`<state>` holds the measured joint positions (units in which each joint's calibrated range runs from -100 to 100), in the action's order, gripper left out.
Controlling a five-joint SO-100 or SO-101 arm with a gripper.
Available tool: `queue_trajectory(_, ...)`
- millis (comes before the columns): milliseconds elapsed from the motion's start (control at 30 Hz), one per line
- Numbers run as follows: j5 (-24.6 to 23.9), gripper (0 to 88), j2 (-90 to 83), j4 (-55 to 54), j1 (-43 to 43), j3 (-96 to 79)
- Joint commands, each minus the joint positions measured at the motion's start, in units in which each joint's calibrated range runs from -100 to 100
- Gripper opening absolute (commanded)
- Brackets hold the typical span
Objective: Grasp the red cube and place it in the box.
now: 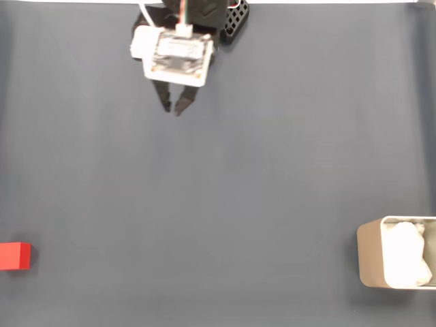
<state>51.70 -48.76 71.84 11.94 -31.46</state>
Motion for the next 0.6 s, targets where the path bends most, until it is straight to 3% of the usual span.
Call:
queue_trajectory(0,0.5,0.0,2.3,-1.2,2.5,4.9)
queue_trajectory(567,0.1,0.4,21.6,-15.4,13.1,16.0)
